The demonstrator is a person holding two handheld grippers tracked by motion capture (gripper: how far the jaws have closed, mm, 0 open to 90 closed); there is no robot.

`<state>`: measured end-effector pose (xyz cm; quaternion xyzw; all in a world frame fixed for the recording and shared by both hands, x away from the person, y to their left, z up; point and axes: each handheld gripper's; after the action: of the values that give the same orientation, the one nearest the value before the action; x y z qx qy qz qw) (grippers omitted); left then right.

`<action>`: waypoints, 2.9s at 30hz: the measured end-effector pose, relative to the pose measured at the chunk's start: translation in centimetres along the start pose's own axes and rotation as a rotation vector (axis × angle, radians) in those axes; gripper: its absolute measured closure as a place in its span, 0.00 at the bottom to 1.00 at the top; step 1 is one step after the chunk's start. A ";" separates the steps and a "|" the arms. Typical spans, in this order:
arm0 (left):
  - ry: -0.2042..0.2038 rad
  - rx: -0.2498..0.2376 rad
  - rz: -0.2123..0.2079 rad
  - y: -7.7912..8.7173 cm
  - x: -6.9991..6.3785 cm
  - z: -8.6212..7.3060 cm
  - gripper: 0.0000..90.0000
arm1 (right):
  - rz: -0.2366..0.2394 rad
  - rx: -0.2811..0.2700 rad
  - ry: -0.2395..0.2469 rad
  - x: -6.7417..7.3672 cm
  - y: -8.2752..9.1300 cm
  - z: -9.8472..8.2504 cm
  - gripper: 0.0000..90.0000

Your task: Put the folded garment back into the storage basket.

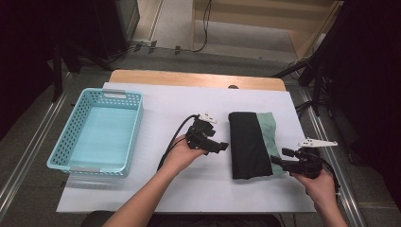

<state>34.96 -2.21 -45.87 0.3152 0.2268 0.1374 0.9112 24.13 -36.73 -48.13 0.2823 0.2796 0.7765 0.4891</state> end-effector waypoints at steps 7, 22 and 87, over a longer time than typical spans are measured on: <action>0.007 -0.039 -0.014 -0.3 0.2 0.1 0.17 | 0.008 0.009 0.023 0.1 -0.7 -0.1 0.25; -0.006 -0.017 0.013 -1.8 0.8 0.5 0.15 | 0.019 0.066 0.071 0.1 -3.5 -0.2 0.10; 0.092 0.006 -0.032 -8.4 1.7 1.4 0.70 | -0.004 0.170 0.026 2.7 -5.1 1.0 0.86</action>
<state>38.04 -8.67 -50.74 0.3077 0.2738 0.1365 0.9010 26.94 -32.20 -50.63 0.3124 0.3515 0.7524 0.4613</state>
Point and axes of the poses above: each handheld gripper's, and its own axes: y roughly backward along the jaws, z roughly out of its top, x roughly to its left, and after that the axes turned 6 degrees about -z, right-handed
